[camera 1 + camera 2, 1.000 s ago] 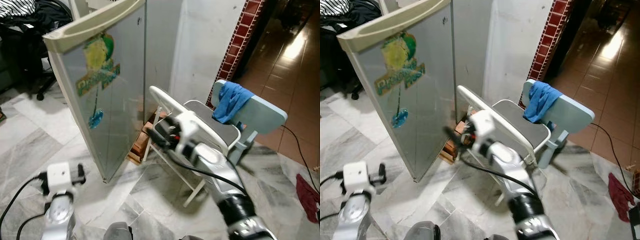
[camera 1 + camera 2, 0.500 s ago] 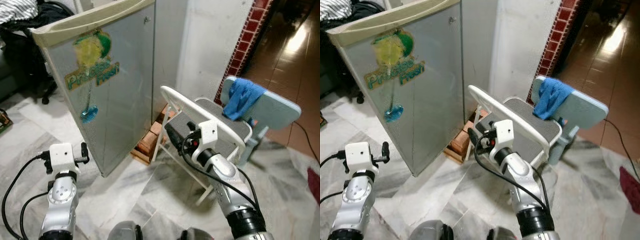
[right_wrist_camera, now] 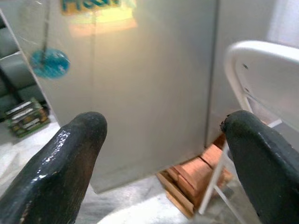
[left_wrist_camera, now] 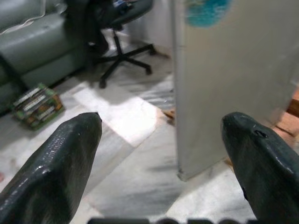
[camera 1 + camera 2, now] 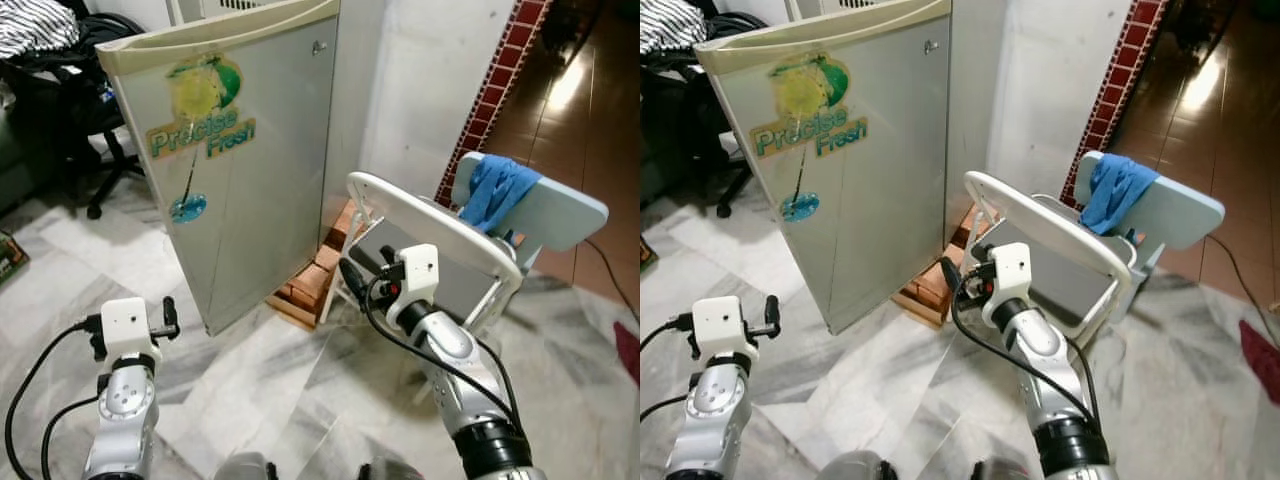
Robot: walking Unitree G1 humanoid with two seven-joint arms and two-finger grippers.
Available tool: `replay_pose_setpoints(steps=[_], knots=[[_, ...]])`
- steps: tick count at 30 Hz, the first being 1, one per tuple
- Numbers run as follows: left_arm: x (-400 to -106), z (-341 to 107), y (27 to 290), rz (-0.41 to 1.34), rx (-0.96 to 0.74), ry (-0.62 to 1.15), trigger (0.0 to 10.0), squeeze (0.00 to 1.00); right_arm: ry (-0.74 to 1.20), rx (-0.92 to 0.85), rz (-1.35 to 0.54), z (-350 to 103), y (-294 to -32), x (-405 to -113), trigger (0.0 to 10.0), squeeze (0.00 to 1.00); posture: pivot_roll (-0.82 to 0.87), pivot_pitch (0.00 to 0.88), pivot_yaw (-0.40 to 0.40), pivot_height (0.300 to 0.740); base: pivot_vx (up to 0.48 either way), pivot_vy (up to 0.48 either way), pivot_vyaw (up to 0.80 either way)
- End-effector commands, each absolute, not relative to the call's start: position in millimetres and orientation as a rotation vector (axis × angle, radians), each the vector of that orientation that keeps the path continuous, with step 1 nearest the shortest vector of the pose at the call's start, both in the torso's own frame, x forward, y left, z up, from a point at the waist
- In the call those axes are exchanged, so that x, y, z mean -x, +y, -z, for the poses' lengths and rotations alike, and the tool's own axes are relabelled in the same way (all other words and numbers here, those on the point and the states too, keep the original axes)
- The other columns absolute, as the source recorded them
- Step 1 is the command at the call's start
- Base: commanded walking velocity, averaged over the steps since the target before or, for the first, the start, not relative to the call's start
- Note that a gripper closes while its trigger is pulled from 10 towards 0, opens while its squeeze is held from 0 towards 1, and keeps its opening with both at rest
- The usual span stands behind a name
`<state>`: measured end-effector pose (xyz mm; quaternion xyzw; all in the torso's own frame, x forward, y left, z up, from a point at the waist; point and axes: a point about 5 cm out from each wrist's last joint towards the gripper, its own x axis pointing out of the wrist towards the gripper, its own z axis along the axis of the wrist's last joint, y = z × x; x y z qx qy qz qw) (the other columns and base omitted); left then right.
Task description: Restocking fridge
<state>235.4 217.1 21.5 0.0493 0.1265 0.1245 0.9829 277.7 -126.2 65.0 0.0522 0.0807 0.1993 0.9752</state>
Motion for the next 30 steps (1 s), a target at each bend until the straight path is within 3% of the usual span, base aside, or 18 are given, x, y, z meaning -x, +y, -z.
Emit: replay_pose_setpoints(steps=[1, 4, 17, 30], knots=[[-236.6, -25.9, 220.7, -0.257, -0.117, 0.234, 10.0, 0.00, 0.159, -0.104, -0.383, -66.2, -126.9, -279.0, 10.0, 0.00, 0.00, 0.000, 0.018, 0.740, 0.000, 0.480, 0.00], [-237.7, -27.1, 220.2, -0.248, -0.111, 0.224, 10.0, 0.00, 0.174, -0.104, -0.379, -64.1, -126.9, -278.3, 10.0, 0.00, 0.00, 0.000, 0.018, 0.740, 0.000, 0.480, 0.00], [-257.8, -43.5, 201.2, -0.183, -0.066, 0.147, 10.0, 0.00, 0.158, -0.096, -0.362, -66.3, -127.7, -280.4, 10.0, 0.00, -0.03, 0.000, 0.036, 0.740, 0.000, 0.480, -0.72], [-271.7, -59.7, 189.7, -0.105, -0.089, 0.067, 10.0, 0.00, 0.130, -0.085, -0.204, -64.1, -146.3, -276.9, 10.0, 0.00, -0.04, 0.000, 0.051, 0.740, 0.000, 0.480, 0.00]])
